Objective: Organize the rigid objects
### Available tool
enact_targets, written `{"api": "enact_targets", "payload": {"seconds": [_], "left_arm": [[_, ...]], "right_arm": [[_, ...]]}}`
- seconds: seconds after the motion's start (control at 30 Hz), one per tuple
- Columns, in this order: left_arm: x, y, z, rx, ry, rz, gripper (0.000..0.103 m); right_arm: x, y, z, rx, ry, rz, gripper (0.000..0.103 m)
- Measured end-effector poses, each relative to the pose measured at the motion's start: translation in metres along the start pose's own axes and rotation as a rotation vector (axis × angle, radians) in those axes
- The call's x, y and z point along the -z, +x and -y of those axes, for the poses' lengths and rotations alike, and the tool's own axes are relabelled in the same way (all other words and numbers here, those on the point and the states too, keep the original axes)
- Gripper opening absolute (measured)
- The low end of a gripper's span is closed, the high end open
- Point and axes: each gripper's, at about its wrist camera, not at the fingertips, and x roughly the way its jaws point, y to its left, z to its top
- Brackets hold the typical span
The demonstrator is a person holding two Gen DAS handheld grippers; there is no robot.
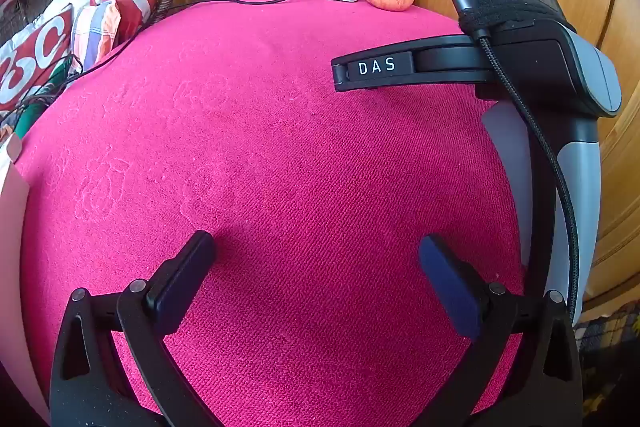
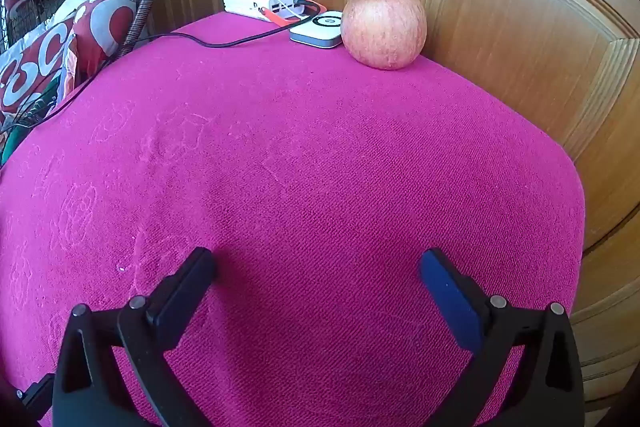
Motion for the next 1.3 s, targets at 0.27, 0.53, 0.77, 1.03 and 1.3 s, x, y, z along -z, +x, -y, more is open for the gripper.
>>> {"api": "enact_targets", "payload": {"seconds": [0.27,0.53,0.77,1.03,1.3], "left_arm": [[0.0001,0.0001,-0.0001,0.008,-0.006,-0.007,0.103],[0.0001,0.0,0.0,0.007,-0.005,-0.006,0.103],[-0.0001,-0.0021,0.0013,0.007,-0.004,-0.006,0.103],[0.0018,0.0007,-0.0003,0.006,-0.004,-0.006,0.103],[0.0018,0.0008,-0.0003,0.006,-0.005,-0.006,0.103]], "right_arm": [[0.0019,-0.0017,0.0025,-0.004,0.003,-0.001,0.103],[-0.0015,0.0011,-0.0003,0.001,-0.001,-0.009,0.103],[0.0006,0.0004,0.0008,0.0,0.0,-0.008,0.103],[-0.0006,0.0015,-0.0047,0.0,0.0,-0.007,0.103],[-0.0004,0.0011,0.0001,-0.001,0.0,-0.008,0.103]]}}
